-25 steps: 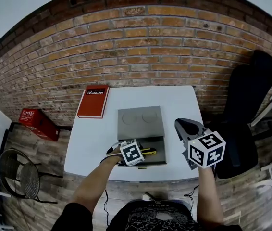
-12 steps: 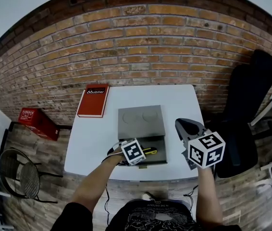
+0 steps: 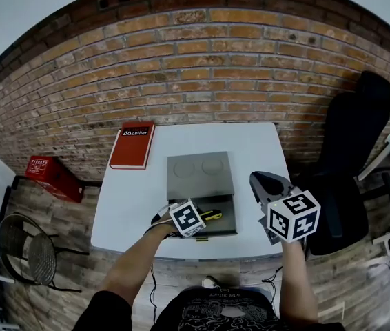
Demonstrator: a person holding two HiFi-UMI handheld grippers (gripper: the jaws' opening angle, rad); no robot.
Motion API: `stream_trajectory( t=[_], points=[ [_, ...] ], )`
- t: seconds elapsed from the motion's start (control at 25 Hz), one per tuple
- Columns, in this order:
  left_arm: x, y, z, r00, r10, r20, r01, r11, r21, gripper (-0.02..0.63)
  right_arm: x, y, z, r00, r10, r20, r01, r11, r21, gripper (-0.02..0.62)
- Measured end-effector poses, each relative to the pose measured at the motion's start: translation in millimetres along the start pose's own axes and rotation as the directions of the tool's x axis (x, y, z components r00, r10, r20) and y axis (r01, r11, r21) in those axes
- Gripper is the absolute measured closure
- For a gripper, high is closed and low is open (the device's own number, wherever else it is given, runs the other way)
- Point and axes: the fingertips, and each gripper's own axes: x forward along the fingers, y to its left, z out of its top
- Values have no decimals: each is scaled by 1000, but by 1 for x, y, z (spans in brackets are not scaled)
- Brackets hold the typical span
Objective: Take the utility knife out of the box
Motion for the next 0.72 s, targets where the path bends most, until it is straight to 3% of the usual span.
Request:
stream_trajectory(
  t=[0.72],
  points=[
    [-40, 17, 29, 976, 125, 179, -111, 990, -88, 477, -3, 3, 0, 1000, 11, 8, -11, 1000, 4, 577]
  ],
)
